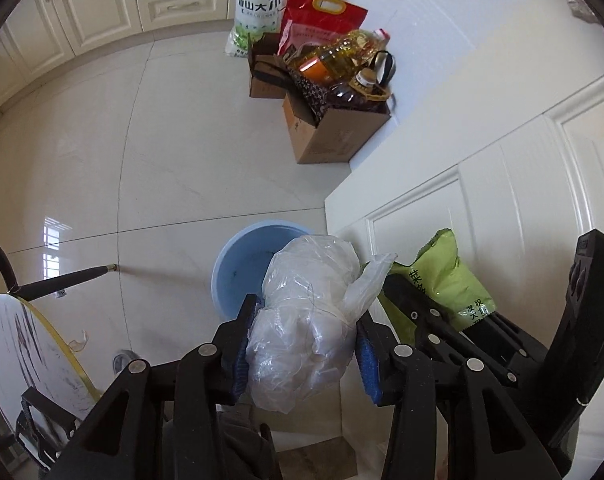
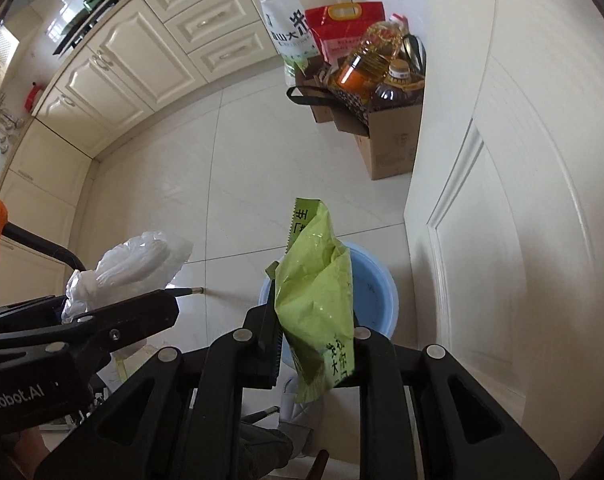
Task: Collect trash
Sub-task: 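Carry both held bags over the blue trash bin and release them, then return both open tools toward the orange table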
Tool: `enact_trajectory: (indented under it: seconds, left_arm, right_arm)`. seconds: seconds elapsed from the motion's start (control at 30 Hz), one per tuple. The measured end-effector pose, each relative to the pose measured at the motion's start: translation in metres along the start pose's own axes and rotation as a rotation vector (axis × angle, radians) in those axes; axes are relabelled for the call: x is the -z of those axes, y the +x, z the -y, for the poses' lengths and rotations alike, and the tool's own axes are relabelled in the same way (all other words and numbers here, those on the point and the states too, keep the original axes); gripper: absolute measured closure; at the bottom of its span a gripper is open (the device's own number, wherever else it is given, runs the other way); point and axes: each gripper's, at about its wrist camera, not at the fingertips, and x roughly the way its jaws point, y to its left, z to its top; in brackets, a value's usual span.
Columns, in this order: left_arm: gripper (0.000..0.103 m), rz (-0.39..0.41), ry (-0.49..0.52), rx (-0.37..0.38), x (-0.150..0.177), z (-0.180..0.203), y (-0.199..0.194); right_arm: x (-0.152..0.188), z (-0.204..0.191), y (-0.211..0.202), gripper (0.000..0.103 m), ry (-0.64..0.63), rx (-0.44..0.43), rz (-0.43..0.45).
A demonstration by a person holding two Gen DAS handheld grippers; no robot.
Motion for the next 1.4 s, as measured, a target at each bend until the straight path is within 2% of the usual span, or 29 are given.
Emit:
enact_trajectory:
  seconds: [0.03,0.07,0.1,0.17,0.2,0.23,0.33,0.43,0.53,0.73,0.87,1.0,1.1,1.23,1.4]
  left_arm:
    - [0.056,-0.012,-0.008,-0.008,-0.004,-0.001,0.007]
    - [0.048,-0.019,-0.011,-0.018,-0.016,-0.006,0.015]
    - [0.037,-0.020,-0.012,-0.026,-0.014,-0.007,0.021]
    - [0.024,-0.012,-0.008,-0.058,-0.003,-0.001,0.018]
    - [0.019,-0.004,-0.004,-0.076,-0.001,0.001,0.015]
    - [0.018,0.005,-0.002,-0.093,0.000,0.003,0.015]
    - [0.017,0.020,-0.008,-0.126,0.005,0.012,0.010]
    - [0.016,0.059,0.015,-0.160,0.024,0.030,-0.014]
    - [0.014,0.118,0.037,-0.186,0.039,0.045,-0.042]
    - [0.008,0.261,0.050,-0.221,0.081,0.061,-0.109]
    - [0.007,0.361,0.034,-0.162,0.121,0.060,-0.165]
    - [0.001,0.483,0.039,-0.129,0.171,0.052,-0.228]
    - [0.001,0.529,0.045,-0.123,0.205,0.044,-0.268]
    - [0.001,0.627,0.028,-0.144,0.259,0.028,-0.317]
    - [0.001,0.740,-0.037,-0.162,0.346,-0.012,-0.367]
  right_arm:
    - [-0.002,0.003,0.006,0.086,0.006,-0.004,-0.012]
    - [-0.003,0.006,0.012,0.086,0.013,-0.006,-0.024]
    - [-0.003,0.009,0.017,0.085,0.019,-0.008,-0.038]
    - [-0.002,0.013,0.022,0.073,0.033,-0.002,-0.046]
    - [-0.002,0.014,0.024,0.054,0.039,-0.004,-0.051]
    - [-0.002,0.016,0.024,0.039,0.047,-0.007,-0.047]
    - [-0.002,0.019,0.020,0.022,0.066,-0.007,-0.025]
    - [-0.001,0.022,0.012,0.006,0.084,0.014,-0.006]
    - [0.001,0.021,-0.004,0.001,0.098,0.032,0.020]
    - [0.007,0.004,-0.059,0.000,0.115,0.011,0.113]
    - [0.012,-0.021,-0.111,0.000,0.098,-0.026,0.203]
    - [0.021,-0.051,-0.165,0.000,0.060,-0.062,0.295]
    - [0.030,-0.076,-0.203,0.000,0.026,-0.098,0.360]
    - [0.045,-0.119,-0.251,0.000,-0.045,-0.153,0.438]
    - [0.070,-0.179,-0.299,0.000,-0.150,-0.218,0.515]
